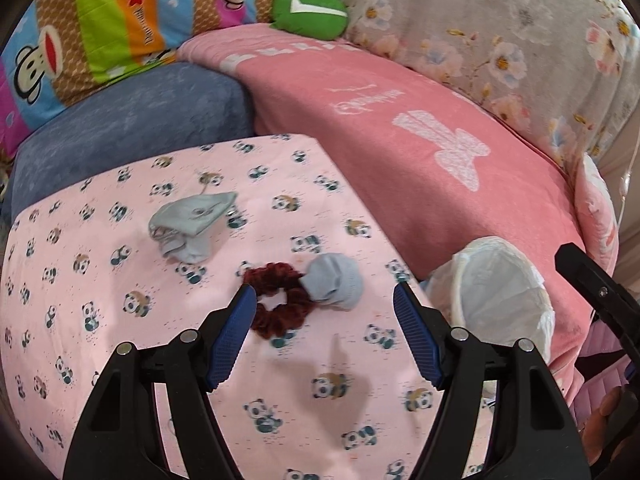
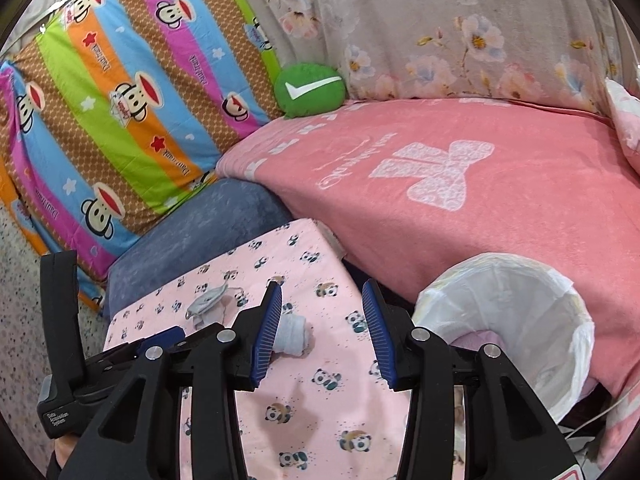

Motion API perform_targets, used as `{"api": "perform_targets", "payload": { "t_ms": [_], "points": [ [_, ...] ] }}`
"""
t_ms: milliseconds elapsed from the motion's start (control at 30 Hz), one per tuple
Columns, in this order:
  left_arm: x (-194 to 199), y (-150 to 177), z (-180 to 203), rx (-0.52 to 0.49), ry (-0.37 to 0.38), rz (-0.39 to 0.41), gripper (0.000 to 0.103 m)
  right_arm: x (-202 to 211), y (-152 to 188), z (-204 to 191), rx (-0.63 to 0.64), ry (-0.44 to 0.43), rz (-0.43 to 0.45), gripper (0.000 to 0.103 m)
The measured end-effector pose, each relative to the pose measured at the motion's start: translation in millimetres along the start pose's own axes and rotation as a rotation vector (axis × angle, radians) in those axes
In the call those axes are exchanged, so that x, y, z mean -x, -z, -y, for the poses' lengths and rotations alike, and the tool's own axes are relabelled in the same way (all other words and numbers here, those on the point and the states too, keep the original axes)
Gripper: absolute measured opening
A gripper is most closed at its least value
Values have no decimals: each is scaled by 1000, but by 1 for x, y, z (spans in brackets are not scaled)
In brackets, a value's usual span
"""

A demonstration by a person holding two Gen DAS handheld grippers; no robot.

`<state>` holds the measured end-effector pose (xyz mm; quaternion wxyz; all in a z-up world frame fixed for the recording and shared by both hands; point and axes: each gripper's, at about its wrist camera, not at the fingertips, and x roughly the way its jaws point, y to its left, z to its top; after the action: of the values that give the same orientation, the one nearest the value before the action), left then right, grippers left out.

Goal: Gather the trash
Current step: 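Move both grippers back over the dark red scrunchie and grey sock, then grasp the dark red scrunchie with the left gripper while the right grasps the grey sock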

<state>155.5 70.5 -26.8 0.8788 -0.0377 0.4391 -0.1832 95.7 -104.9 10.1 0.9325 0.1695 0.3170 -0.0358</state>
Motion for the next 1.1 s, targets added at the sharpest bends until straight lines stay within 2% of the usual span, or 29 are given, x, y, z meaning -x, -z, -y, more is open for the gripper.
{"api": "perform_targets", "payload": {
  "t_ms": [500, 733, 867, 1000, 1100],
  "points": [
    [-62, 13, -64, 86, -44, -137, 68, -99, 27, -49, 41, -14, -164, 44],
    [-85, 16, -76, 89, -29, -174, 67, -146, 39, -53, 40, -5, -235, 44],
    [-95, 19, -80, 93, -12, -197, 61, -164, 44, -49, 32, 6, -265, 44],
    [-95, 19, -78, 77, -8, -183, 61, -178, 52, -44, 23, 8, -294, 44],
    [-96, 19, -77, 68, -10, -175, 56, -185, 57, -43, 24, 2, -311, 44]
  ]
}}
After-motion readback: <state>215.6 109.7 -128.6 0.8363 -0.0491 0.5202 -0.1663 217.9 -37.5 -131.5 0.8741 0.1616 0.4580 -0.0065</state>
